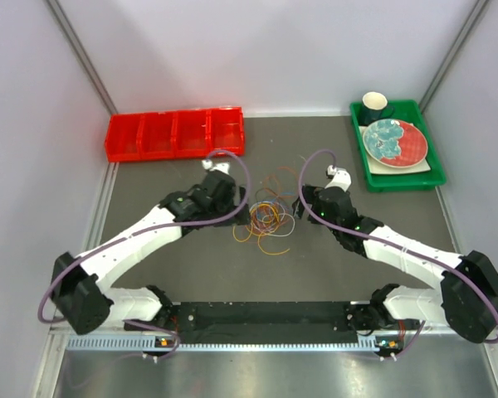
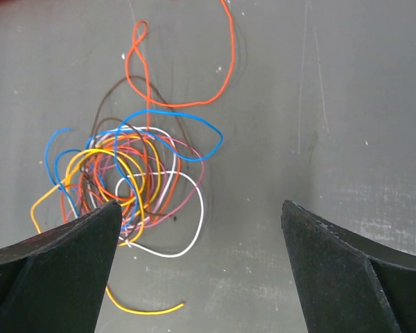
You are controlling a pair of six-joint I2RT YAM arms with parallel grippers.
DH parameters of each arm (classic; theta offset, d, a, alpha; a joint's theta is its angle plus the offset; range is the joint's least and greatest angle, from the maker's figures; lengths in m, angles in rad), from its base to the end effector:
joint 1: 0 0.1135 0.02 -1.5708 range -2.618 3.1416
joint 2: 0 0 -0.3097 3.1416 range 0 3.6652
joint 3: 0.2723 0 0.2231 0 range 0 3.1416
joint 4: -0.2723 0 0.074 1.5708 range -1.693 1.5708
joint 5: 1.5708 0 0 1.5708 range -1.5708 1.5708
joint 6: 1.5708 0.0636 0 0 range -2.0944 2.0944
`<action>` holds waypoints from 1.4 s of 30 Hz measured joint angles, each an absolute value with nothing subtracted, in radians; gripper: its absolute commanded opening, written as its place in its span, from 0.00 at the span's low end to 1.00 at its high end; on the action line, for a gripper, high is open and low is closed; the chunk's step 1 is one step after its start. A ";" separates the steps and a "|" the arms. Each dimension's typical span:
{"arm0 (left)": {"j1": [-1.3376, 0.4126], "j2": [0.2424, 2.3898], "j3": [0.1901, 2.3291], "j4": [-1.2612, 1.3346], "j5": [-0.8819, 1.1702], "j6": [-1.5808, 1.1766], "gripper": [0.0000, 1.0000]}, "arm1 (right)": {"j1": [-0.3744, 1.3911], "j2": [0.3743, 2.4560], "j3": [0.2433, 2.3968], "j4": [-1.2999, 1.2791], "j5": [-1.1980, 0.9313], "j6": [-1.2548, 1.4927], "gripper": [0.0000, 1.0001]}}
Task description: Untangle the cables
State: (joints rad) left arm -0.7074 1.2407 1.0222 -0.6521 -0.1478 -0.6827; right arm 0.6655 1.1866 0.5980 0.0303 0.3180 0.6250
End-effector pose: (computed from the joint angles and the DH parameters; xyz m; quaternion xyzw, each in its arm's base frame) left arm 0.1814 -0.1427 0.3138 -0.0137 0.9370 -0.1658 0.3071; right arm 0.1932 0.1263 0.2600 0.0593 0.8649 0.1773 0.4658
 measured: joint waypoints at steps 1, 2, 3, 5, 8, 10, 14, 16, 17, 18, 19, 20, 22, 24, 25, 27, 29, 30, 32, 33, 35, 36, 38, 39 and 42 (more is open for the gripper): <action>-0.753 1.269 1.048 -0.669 -0.160 -0.690 0.94 | 0.665 1.187 0.598 0.027 0.319 0.625 0.96; -0.796 1.295 1.071 -0.678 -0.176 -0.699 0.93 | 0.665 1.187 0.599 0.019 0.321 0.625 0.96; -0.827 1.312 1.092 -0.688 -0.186 -0.706 0.92 | 0.665 1.188 0.599 0.012 0.322 0.625 0.96; -0.887 1.341 1.139 -0.704 -0.205 -0.722 0.92 | 0.665 1.188 0.599 0.004 0.326 0.625 0.96; -0.955 1.392 1.227 -0.738 -0.228 -0.746 0.92 | 0.665 1.188 0.603 -0.006 0.336 0.627 0.96; -0.995 1.448 1.302 -0.767 -0.255 -0.758 0.92 | 0.665 1.188 0.605 -0.009 0.340 0.630 0.96; -1.074 1.575 1.428 -0.804 -0.283 -0.762 0.92 | 0.665 1.194 0.610 -0.023 0.341 0.630 0.96; -1.091 1.630 1.463 -0.821 -0.286 -0.761 0.92 | 0.665 1.192 0.610 -0.026 0.342 0.632 0.96; -1.093 1.652 1.478 -0.829 -0.289 -0.759 0.92 | 0.665 1.191 0.610 -0.026 0.342 0.633 0.96; -1.094 1.678 1.497 -0.841 -0.296 -0.755 0.92 | 0.663 1.188 0.609 -0.025 0.340 0.634 0.96; -1.093 1.710 1.526 -0.847 -0.313 -0.741 0.92 | 0.661 1.182 0.606 -0.023 0.339 0.637 0.96; -1.093 1.715 1.532 -0.847 -0.317 -0.738 0.92 | 0.658 1.176 0.602 -0.019 0.339 0.638 0.96; -1.091 1.737 1.549 -0.846 -0.356 -0.718 0.92 | 0.654 1.165 0.594 -0.008 0.339 0.641 0.95; -1.088 1.739 1.551 -0.842 -0.393 -0.699 0.91 | 0.653 1.156 0.583 0.007 0.340 0.646 0.95; -1.088 1.739 1.550 -0.839 -0.409 -0.688 0.91 | 0.653 1.150 0.578 0.010 0.340 0.649 0.96; -1.087 1.738 1.540 -0.812 -0.429 -0.666 0.89 | 0.653 1.130 0.556 0.025 0.348 0.656 0.96; -1.090 1.736 1.521 -0.773 -0.428 -0.648 0.84 | 0.651 1.103 0.528 0.040 0.367 0.660 0.96; -1.092 1.734 1.504 -0.751 -0.425 -0.636 0.82 | 0.650 1.090 0.516 0.043 0.374 0.664 0.96; -1.082 1.730 1.470 -0.716 -0.437 -0.619 0.79 | 0.650 1.072 0.504 0.045 0.376 0.667 0.96; -1.071 1.730 1.458 -0.703 -0.440 -0.612 0.78 | 0.651 1.068 0.504 0.044 0.374 0.670 0.96; -1.035 1.731 1.443 -0.692 -0.443 -0.602 0.75 | 0.651 1.067 0.504 0.049 0.373 0.675 0.96; -1.021 1.731 1.443 -0.688 -0.447 -0.599 0.74 | 0.651 1.068 0.504 0.048 0.373 0.675 0.96; -0.990 1.731 1.443 -0.678 -0.465 -0.599 0.72 | 0.651 1.068 0.504 0.053 0.369 0.675 0.96; -0.977 1.733 1.443 -0.677 -0.471 -0.599 0.70 | 0.651 1.069 0.504 0.059 0.367 0.675 0.96; -0.946 1.744 1.441 -0.668 -0.480 -0.604 0.67 | 0.651 1.077 0.504 0.071 0.352 0.675 0.96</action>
State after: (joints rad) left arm -0.9463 1.7443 1.4406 -0.6678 -0.4801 -0.6044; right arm 0.6514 1.0767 0.5041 0.0708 0.3515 0.6746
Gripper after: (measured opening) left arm 0.703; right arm 0.960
